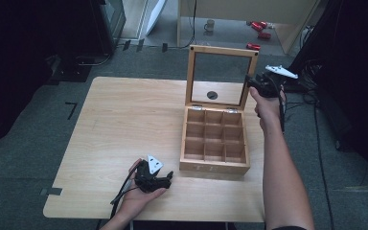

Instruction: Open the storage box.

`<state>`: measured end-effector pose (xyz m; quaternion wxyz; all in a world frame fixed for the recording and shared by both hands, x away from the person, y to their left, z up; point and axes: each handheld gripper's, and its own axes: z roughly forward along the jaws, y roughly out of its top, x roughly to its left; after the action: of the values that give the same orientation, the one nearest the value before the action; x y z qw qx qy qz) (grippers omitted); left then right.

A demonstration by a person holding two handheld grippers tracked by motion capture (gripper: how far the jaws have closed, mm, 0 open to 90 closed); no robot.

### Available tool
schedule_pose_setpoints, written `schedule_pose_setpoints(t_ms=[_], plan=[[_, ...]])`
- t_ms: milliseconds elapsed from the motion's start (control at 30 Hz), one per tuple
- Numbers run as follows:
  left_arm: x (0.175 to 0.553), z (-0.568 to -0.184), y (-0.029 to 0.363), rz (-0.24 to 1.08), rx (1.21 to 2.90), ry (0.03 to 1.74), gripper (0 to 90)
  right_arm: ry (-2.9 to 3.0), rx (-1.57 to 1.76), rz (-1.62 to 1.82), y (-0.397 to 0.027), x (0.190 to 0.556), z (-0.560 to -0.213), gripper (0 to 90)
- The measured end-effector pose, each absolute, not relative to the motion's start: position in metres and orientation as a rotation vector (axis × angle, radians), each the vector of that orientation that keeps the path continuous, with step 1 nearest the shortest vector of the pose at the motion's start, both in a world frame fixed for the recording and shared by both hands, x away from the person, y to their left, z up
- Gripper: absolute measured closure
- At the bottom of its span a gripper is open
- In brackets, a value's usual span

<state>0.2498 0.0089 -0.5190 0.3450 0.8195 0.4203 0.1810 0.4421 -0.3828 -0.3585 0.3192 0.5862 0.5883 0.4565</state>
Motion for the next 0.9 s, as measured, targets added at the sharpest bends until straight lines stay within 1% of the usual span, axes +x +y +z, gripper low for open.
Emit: schedule_pose_setpoints(t_ms=[300, 467, 633, 733, 800, 867, 900], plan=[[0.25, -0.519, 0.008, 0.47, 2.126, 1.092, 22.3, 1.595, 1.509, 1.248, -0.381, 0.405, -0.356, 37.2], [0.25, -0.519, 0.009, 0.471, 2.129, 1.09, 22.3, 1.663, 1.468, 1.258, -0.377, 0.383, -0.362, 30.1], [0.25, -0.519, 0.009, 0.473, 2.131, 1.088, 22.3, 1.706, 1.436, 1.265, -0.375, 0.36, -0.37, 27.7], [0.25, -0.519, 0.009, 0.471, 2.131, 1.087, 22.4, 1.71, 1.439, 1.284, -0.375, 0.348, -0.374, 24.5], [0.25, -0.519, 0.009, 0.469, 2.13, 1.088, 22.5, 1.701, 1.449, 1.267, -0.374, 0.34, -0.378, 16.8], [0.25, -0.519, 0.009, 0.468, 2.127, 1.09, 22.6, 1.71, 1.453, 1.258, -0.373, 0.334, -0.381, 13.5], [0.25, -0.519, 0.009, 0.47, 2.126, 1.09, 22.5, 1.711, 1.453, 1.257, -0.373, 0.33, -0.383, 13.3]])
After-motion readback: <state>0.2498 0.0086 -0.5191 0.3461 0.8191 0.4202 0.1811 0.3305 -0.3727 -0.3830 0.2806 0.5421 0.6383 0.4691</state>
